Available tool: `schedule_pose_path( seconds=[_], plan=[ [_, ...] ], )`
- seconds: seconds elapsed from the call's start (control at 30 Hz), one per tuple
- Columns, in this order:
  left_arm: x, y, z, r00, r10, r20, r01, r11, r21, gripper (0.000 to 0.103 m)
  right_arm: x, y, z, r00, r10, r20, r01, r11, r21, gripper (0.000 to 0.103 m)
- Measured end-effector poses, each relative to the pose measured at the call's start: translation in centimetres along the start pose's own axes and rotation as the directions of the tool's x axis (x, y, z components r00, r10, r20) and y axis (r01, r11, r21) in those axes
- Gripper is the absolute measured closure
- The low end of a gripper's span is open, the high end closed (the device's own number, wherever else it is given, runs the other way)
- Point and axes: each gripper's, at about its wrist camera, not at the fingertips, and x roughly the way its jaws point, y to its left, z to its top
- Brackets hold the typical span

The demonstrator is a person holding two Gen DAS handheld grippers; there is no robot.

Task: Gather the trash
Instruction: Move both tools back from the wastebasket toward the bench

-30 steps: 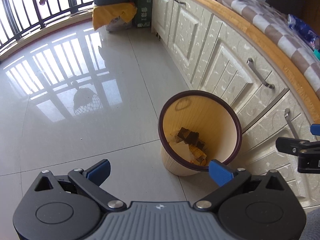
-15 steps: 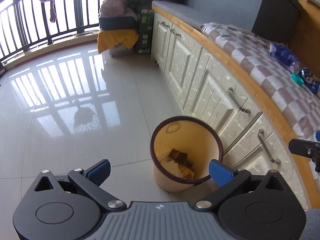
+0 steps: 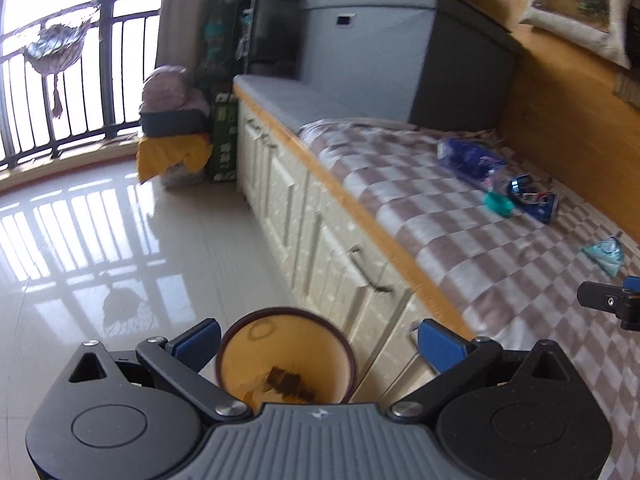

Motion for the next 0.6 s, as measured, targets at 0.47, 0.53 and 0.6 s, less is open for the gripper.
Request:
schedule_pose_path(
  seconds=[0.47, 0.53, 0.6],
  plan=[
    [4.0, -12.8, 3.1, 0.977, -0.19, 0.098, 0.182, 0.98, 0.086, 0.0, 1.7, -15.2, -0.9, 0.961, -0.259, 0.095, 0.249, 0.963, 0.107, 0.0],
    [4.8, -14.3, 3.3, 0.974, -0.204, 0.095, 0.194, 0.976, 0.101, 0.0, 2.4, -16.5, -1.1, 0.952, -0.289, 0.099, 0.28, 0.955, 0.1, 0.0],
    [5.7, -15.6, 3.6, 0.972, -0.216, 0.092, 0.206, 0.972, 0.112, 0.0, 3.0, -17.7, -1.2, 0.948, -0.304, 0.099, 0.293, 0.95, 0.105, 0.0]
  ],
)
